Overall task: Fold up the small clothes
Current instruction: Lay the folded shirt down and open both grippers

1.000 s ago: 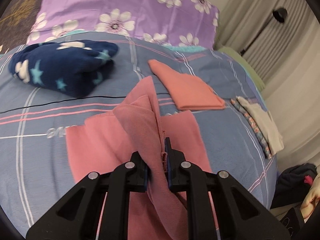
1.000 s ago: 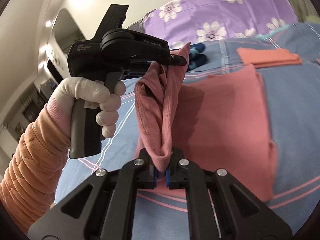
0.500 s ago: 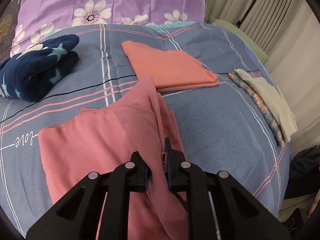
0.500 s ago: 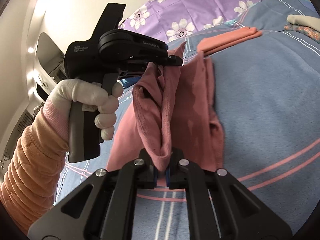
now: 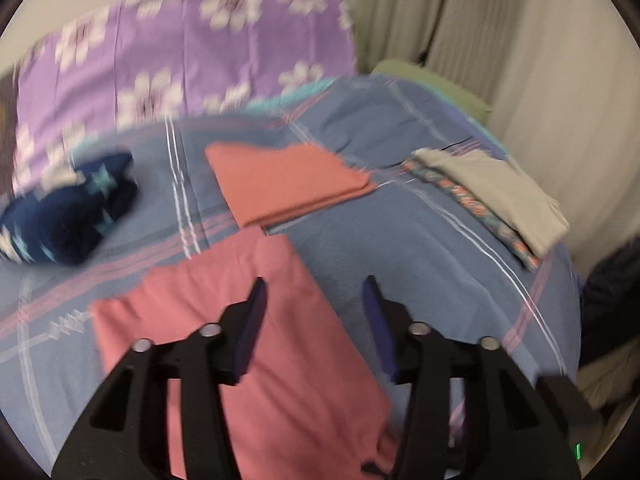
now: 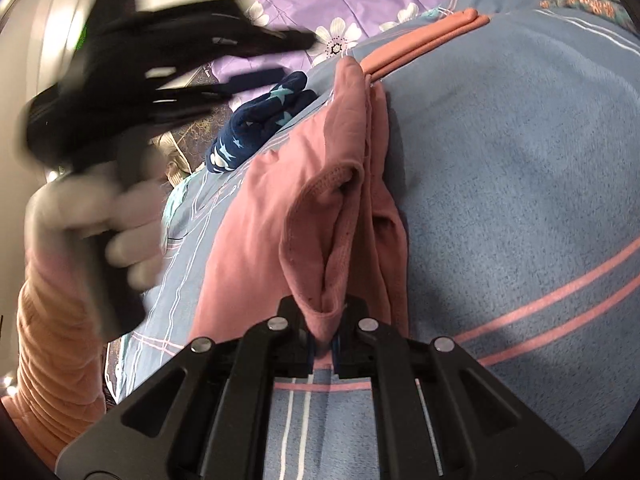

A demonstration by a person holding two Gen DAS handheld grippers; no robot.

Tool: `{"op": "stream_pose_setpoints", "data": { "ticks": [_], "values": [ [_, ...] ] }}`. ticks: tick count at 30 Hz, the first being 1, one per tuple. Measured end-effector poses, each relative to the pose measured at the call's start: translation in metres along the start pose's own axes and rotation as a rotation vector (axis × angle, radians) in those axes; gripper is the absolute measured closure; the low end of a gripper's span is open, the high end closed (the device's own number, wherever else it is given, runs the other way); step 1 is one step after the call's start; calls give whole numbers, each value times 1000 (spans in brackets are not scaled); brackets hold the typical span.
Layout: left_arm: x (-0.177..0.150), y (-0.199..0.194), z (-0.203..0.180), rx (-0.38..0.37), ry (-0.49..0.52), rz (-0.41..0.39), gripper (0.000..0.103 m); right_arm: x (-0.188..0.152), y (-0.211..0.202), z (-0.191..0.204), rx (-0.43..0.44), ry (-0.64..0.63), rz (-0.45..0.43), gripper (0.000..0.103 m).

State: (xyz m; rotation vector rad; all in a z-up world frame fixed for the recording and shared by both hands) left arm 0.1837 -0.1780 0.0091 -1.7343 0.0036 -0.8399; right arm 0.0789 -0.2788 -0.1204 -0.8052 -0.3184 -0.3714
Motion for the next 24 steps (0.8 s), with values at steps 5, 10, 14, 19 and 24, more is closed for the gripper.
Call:
{"op": "stream_pose_setpoints", "data": {
  "ticks": [5,10,14,19,24],
  "values": [
    [-71,-42,11,87,55,-41,41,-2,3,-3,-2,4,2,97],
    [-156,-49,32,180,52,27,41,0,4,-6,19,27,14,97],
    [-201,-45,42,179,-2,86,41,2,3,-7,27,41,14,97],
    [-218,-30,44,154,-61,115,41,3,0,-8,32,50,14,97],
    [-204,-16,35,218,-70,95,41,8,-1,-3,33,47,7,97]
  ]
}}
Point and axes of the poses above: each gripper's, at about its wrist camera, not at the fingertips, and y roughly the way its jaws point, z to its left, x to its top, the point moved 2 cm from there along y, roughly the way its jaws point, and after that the axes turned 13 degrees about z, right-handed, at the moved point
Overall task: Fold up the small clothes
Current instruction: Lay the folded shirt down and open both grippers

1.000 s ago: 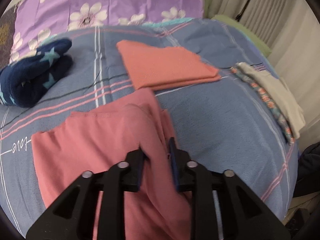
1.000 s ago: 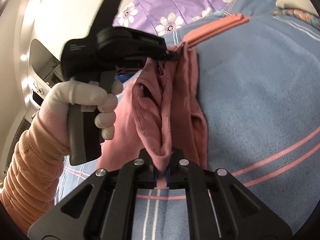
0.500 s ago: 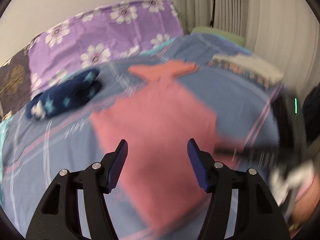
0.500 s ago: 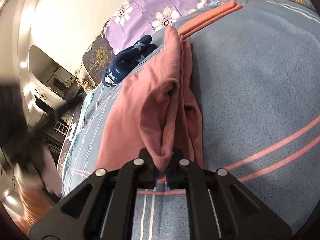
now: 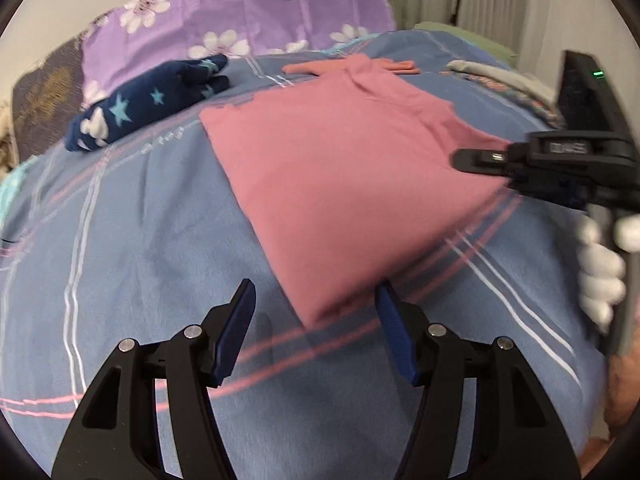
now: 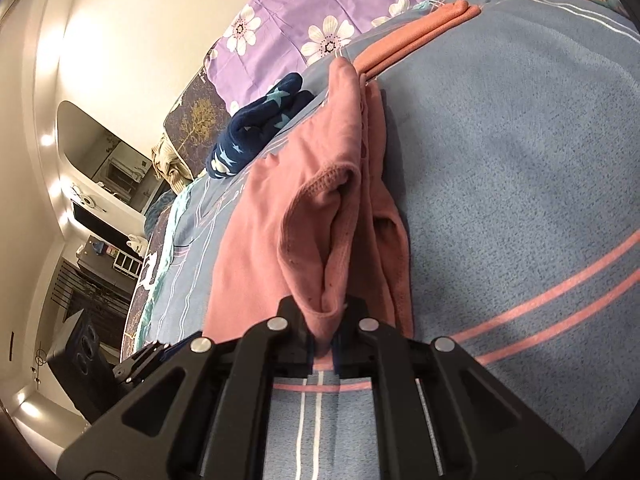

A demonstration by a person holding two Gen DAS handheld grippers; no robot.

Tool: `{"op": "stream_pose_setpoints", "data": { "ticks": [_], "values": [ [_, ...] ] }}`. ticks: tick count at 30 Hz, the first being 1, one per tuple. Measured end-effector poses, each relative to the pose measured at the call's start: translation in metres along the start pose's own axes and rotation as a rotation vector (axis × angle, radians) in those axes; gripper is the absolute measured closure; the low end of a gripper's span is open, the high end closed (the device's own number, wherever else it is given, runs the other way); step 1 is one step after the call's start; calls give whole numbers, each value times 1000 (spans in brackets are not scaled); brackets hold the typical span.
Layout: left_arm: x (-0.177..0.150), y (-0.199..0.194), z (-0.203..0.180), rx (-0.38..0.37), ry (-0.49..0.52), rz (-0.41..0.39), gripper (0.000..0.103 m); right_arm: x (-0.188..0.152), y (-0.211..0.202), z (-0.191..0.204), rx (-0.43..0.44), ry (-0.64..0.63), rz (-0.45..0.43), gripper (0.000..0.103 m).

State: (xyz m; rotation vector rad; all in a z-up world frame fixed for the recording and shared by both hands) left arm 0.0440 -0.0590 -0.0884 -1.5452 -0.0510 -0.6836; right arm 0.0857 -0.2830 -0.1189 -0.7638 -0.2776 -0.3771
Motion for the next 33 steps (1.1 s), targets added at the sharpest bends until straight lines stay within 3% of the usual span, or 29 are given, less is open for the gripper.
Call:
{"op": "stream_pose_setpoints", "data": {
  "ticks": [4,7,10,14,17,20,22,25,27,29,30,31,33],
  "values": [
    [6,12,-2,148,-15,21,37,-1,-5,-4,1,13,-12,97],
    [-4,10,4,204,-31,41,36,-4,-5,-18,-37,76,-4,98],
    [-16,1,16,204,-77,47,36,-7,-1,-31,-5,118,21,97],
    [-25,-6,29,115,-129,50,36,-7,0,-22,-25,69,22,97],
    [-24,-8,25,94,-116,40,36,-6,-1,-16,-25,51,22,97],
    [-18,-7,20,104,-100,20,36,-7,-1,-16,-30,44,24,96],
    [-19,-1,25,141,-119,48,36,-9,-1,-23,-54,64,25,97],
    [-26,4,35,97,-150,70,36,-12,-5,-32,-37,84,24,98],
    [-29,0,35,98,-143,71,36,-13,-10,-30,-72,71,11,94],
    [-33,-8,36,70,-137,71,46,-13,-17,-27,-108,66,1,87],
    [-34,-15,38,22,-144,67,65,-13,-22,-24,-107,60,-12,87],
    [-33,-19,39,-22,-152,63,78,-12,-26,-20,-101,47,-23,87],
    [-27,-33,42,-135,-179,29,89,-9,-34,-5,-94,-5,-49,87]
  ]
}}
Point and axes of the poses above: each gripper's, at about its wrist camera, not at the fingertips, and y roughly the way its jaws point, z to its left, x to its top, the point moved 2 cm from there along y, roughly the way its jaws point, and after that the axes turned 13 degrees about z, right-handed, at the moved point
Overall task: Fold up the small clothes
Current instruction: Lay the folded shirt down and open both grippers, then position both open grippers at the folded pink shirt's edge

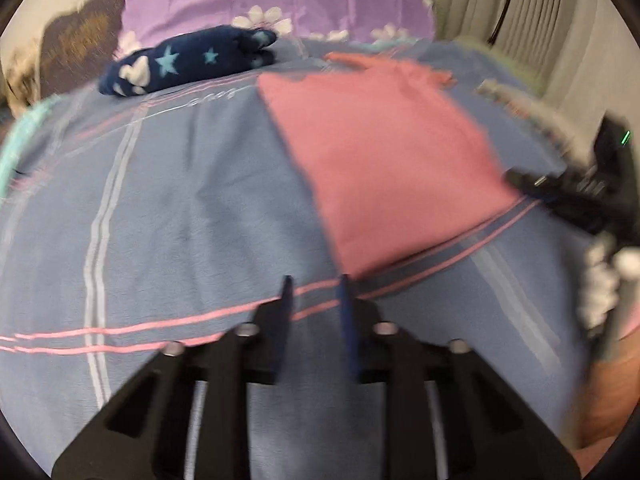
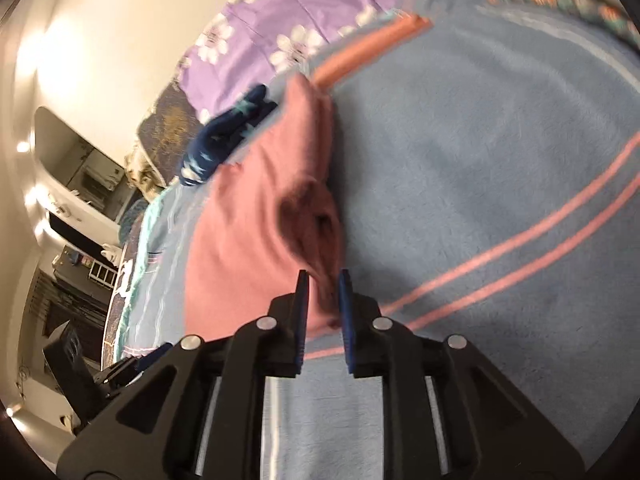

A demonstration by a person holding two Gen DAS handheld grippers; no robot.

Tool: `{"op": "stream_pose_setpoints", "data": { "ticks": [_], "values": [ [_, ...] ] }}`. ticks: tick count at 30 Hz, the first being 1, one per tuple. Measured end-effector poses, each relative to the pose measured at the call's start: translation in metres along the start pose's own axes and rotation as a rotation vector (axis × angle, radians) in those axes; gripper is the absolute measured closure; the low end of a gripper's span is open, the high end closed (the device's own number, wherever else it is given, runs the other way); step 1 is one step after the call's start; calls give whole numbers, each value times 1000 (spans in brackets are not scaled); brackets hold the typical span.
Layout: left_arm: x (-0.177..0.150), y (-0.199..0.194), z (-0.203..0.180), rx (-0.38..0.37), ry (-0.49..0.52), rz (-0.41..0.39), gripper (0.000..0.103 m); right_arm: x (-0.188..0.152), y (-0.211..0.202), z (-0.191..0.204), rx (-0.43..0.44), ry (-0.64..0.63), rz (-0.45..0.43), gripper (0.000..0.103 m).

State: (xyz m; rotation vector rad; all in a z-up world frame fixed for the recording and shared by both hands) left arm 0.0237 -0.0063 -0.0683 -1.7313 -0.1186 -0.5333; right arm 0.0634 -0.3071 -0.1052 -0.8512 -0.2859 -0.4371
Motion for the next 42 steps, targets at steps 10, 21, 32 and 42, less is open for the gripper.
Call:
{"op": "stream_pose_setpoints", "data": {
  "ticks": [10,21,32,42],
  "values": [
    [29,61,-29,46,113,-9,88,2,51,0,-132,-78,67,103],
    [58,25,-26,-22,96,-85,82,53,7,36,-98,-202,-6,76],
    [96,63,-21,-33,73,-57,71,163,74,25,-248,-286,37,50],
    [84,70,-22,16,124,-101,70,178,84,12,-180,-261,-10,98]
  ]
}}
Point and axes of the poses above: each gripper's, at about its wrist camera, not at the fingertips, and y roughly the way its jaws point, z to its left, x to its top, the point moved 2 cm from there along y, roughly the way its jaws point, and after that the axes turned 13 degrees about z, right-handed, at the moved point
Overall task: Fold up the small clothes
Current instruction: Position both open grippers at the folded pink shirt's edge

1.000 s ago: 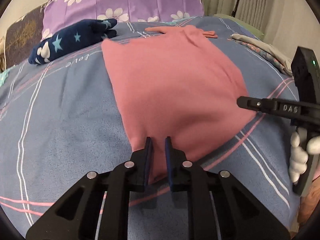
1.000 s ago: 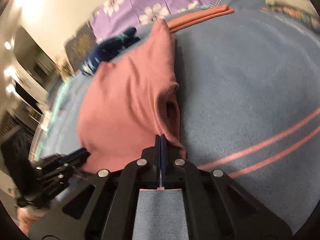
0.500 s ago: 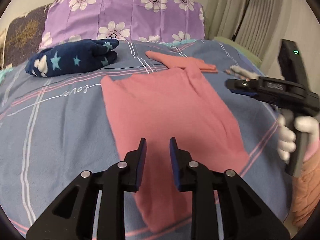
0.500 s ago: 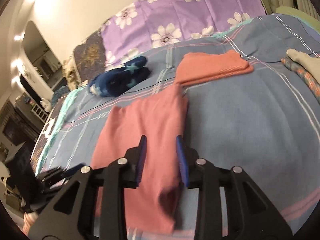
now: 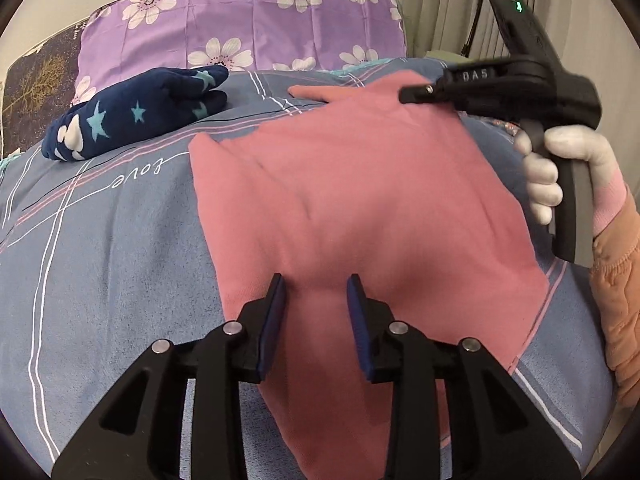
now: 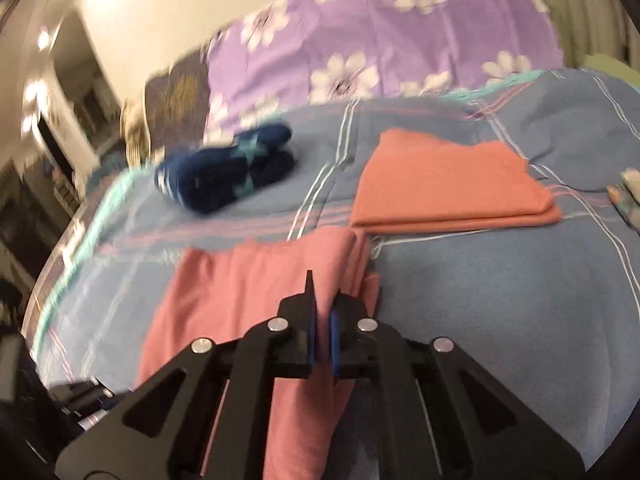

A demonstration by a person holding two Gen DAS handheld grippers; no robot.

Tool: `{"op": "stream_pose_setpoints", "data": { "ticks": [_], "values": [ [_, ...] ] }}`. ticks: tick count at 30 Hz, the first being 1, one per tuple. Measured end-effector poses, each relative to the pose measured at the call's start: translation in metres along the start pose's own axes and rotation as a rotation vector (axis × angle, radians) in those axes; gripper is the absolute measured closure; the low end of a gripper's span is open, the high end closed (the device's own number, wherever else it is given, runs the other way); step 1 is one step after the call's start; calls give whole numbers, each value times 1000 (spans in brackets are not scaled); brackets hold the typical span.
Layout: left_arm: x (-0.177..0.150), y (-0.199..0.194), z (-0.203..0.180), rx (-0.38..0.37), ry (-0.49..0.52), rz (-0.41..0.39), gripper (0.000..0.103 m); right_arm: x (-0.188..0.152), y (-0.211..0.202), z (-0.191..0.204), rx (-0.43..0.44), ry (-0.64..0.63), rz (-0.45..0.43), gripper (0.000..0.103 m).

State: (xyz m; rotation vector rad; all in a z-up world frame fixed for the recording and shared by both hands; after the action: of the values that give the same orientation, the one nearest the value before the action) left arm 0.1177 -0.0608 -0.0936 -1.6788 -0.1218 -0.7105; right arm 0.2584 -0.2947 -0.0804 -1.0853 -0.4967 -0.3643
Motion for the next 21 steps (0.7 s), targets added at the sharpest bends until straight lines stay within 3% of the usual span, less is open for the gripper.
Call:
{"op": "stream_pose_setpoints", "data": {
  "ticks": [3,5,7,9,11,16,18,21],
  "values": [
    [0,1,-3,23,5,-5,69,-8,39,-22,-13,40,106,95],
    [0,1,-4,37,11,-8,69,-10,34,-25,11,49,74,90],
    [-1,0,-3,35,3,-9,69,-9,15,-24,7,65,28,76],
    [-1,-1,-2,31,-4,-7,69,-9,-10,-18,-2,47,-18,76],
    [-1,-6,-3,28,-9,-10,69,-15,-30,-3,41,2,-31,80],
    [0,-31,-4,-55,-41,-43,69,-78,-61,54,130,-221,27,80],
    [-3,-34,-8,-33,-19,-29,68,-107,-51,60,94,-243,92,80],
    [-18,-17,-14,20,24,62,56,-142,-17,50,-58,-240,179,81]
  ]
}}
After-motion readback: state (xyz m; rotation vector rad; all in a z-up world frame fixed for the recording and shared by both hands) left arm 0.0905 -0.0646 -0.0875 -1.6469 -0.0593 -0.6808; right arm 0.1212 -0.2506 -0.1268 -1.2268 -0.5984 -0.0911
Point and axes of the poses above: each gripper's, at about its wrist camera, not at the fingertips, and y roughly the way its jaws point, z to its left, x to its top, the point moved 2 cm from there along y, roughly the way its jaws point, and after that the axes turned 13 degrees about z, right-handed, at the moved point
